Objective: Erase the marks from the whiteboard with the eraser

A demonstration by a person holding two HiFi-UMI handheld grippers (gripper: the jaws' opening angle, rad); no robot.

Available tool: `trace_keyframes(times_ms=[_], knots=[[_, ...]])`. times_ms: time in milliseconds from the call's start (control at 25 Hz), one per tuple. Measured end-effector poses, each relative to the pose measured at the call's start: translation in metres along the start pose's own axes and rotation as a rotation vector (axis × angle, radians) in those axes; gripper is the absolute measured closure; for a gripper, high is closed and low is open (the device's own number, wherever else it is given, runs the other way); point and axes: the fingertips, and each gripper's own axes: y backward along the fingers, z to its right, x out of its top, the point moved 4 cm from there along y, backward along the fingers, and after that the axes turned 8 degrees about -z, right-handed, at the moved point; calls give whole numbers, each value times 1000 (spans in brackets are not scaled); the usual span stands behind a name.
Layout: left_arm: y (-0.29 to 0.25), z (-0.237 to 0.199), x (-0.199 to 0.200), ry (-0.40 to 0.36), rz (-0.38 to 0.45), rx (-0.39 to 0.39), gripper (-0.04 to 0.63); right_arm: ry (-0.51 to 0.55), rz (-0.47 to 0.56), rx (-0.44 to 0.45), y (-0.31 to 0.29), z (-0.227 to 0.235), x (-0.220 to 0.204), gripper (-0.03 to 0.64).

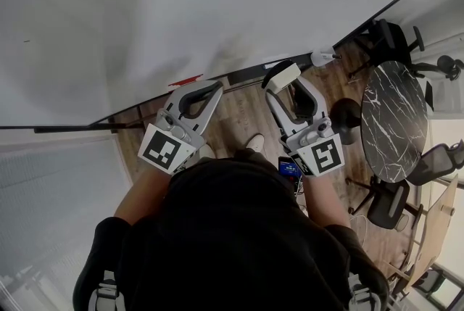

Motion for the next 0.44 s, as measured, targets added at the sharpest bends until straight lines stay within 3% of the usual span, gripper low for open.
trace_keyframes(times_ms=[440], knots=[[0, 0, 0, 2, -9, 2, 591, -6, -2, 0, 2, -1, 0, 397]])
